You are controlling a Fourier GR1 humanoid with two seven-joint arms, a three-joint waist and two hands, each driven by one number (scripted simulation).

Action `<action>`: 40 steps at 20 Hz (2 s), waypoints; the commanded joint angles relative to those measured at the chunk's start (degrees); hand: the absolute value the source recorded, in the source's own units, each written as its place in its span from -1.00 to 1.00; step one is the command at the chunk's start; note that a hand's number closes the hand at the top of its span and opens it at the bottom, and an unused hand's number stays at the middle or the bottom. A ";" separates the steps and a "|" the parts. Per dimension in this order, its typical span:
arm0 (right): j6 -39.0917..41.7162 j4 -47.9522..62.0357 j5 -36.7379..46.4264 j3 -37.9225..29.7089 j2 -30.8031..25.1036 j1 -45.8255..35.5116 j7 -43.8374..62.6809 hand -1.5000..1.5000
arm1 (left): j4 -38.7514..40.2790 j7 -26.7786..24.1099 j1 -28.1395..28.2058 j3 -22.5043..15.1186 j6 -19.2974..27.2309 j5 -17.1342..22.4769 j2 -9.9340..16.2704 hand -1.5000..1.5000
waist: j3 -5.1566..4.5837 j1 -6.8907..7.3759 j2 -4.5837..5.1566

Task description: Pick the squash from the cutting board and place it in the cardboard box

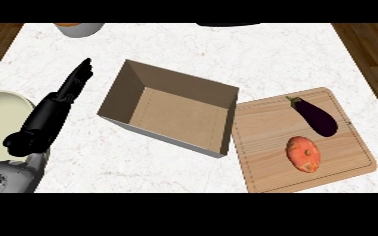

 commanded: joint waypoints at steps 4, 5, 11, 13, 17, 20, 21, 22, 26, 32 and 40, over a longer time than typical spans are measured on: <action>2.57 -1.20 11.20 -3.63 -7.17 5.76 -9.93 -1.00 | 1.33 0.21 -2.07 0.68 -2.90 0.14 -0.51 0.00 | -0.15 1.94 -0.01; 3.17 0.36 13.99 -2.97 -7.97 7.35 -12.54 -1.00 | 2.99 -0.05 -3.24 -0.92 -1.81 -1.31 -2.69 0.00 | -0.13 1.68 0.10; 2.92 -13.83 26.00 3.32 -12.04 11.18 0.03 -1.00 | 3.69 -1.91 -1.99 0.13 -2.70 -1.38 -2.50 0.00 | -0.29 1.85 0.00; 5.57 -17.75 27.56 5.45 -13.67 9.72 7.00 -1.00 | 1.31 1.68 -2.83 0.06 -3.04 -1.30 -1.76 0.00 | -0.27 2.75 0.01; 7.20 -24.08 34.45 8.71 -13.18 12.07 14.70 -1.00 | 1.38 -1.26 -1.51 1.51 -4.20 -0.90 -1.93 0.00 | -0.24 2.71 -0.01; 13.43 -32.73 32.03 8.39 -12.16 11.99 24.43 -1.00 | -1.27 2.77 -1.39 0.52 -3.55 -1.79 -3.32 0.00 | -0.21 2.45 -0.13; 11.87 -34.09 36.47 13.01 -10.16 12.37 26.85 -1.00 | 5.53 -3.37 -2.50 2.56 -5.09 -2.11 -2.75 0.00 | -0.23 2.35 0.09; 12.40 -34.47 38.68 13.50 -10.07 13.91 27.68 -1.00 | 2.98 -2.78 -1.16 1.01 -3.77 -3.62 -3.82 0.00 | -0.20 2.41 0.00; 16.80 -34.17 40.96 21.99 -4.74 6.64 37.19 -1.00 | 0.76 -0.73 -0.73 2.59 -5.66 -3.28 -3.36 0.00 | -0.17 3.58 0.12; 19.58 -30.61 46.25 24.66 1.03 5.68 36.71 -1.00 | 7.05 -5.54 -1.85 4.09 -7.41 -6.18 -6.61 0.00 | -0.14 2.92 0.14; 14.66 -26.08 58.83 26.13 4.94 6.48 33.15 -1.00 | 5.37 -1.60 -2.81 4.31 -7.41 -9.80 -10.11 0.00 | -0.11 2.73 0.07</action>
